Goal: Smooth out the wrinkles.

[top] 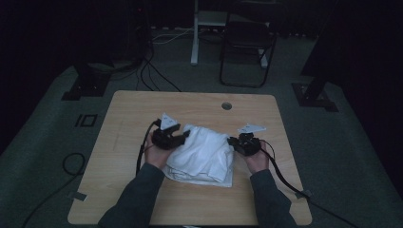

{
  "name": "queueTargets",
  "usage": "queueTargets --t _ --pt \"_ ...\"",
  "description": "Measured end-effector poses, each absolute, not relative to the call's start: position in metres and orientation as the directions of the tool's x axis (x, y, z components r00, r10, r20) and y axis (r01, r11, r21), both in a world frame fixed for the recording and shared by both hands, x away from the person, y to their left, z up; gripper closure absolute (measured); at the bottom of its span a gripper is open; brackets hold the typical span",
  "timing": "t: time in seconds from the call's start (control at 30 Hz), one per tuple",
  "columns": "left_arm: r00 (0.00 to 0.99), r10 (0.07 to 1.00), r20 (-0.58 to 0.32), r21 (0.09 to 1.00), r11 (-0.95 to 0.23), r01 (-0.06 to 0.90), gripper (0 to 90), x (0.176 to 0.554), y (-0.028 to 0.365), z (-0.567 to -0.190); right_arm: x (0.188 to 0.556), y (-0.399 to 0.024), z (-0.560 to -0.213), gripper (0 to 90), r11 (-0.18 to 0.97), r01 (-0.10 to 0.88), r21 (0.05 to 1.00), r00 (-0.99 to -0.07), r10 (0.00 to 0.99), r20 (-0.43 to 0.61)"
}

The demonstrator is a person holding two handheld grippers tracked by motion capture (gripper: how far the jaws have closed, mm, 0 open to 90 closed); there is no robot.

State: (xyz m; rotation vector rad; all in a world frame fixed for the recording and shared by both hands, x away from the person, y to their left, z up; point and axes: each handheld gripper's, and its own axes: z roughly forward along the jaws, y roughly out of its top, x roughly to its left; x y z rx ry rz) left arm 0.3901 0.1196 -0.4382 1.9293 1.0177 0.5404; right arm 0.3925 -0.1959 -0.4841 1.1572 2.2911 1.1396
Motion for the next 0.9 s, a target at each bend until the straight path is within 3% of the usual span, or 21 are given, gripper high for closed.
queueTargets --t 0.17,0.37,0.43,0.5,0.53,0.77,0.9 --pt "0.592 0.805 -0.028 0.813 -0.326 0.482 54.0 0.442 0.127 -0.469 0.395 -0.195 -0.486 83.7 0.352 0.525 0.775 -0.617 0.784 0.062" --pt "0.638 0.761 -0.116 0.784 -0.324 0.529 51.8 0.464 0.113 -0.495 0.397 -0.194 -0.489 83.2 0.349 0.531 0.772 -0.617 0.784 0.07" --pt "0.646 0.745 -0.169 0.777 -0.302 0.552 69.3 0.465 0.113 -0.499 0.397 -0.195 -0.49 81.9 0.349 0.526 0.775 -0.623 0.778 0.073" --pt "0.661 0.741 -0.119 0.773 -0.348 0.53 88.0 0.462 0.109 -0.5 0.396 -0.196 -0.49 82.1 0.352 0.521 0.778 -0.631 0.773 0.073" --pt "0.665 0.74 -0.098 0.77 -0.366 0.522 90.0 0.46 0.107 -0.499 0.396 -0.197 -0.49 83.0 0.354 0.52 0.777 -0.632 0.772 0.071" --pt "0.674 0.739 -0.022 0.744 -0.438 0.505 90.0 0.453 0.105 -0.495 0.394 -0.226 -0.47 88.9 0.286 0.501 0.817 -0.591 0.802 0.082" --pt "0.649 0.76 -0.015 0.748 -0.422 0.512 90.0 0.45 0.111 -0.496 0.394 -0.249 -0.47 89.9 0.276 0.522 0.807 -0.547 0.834 0.069"
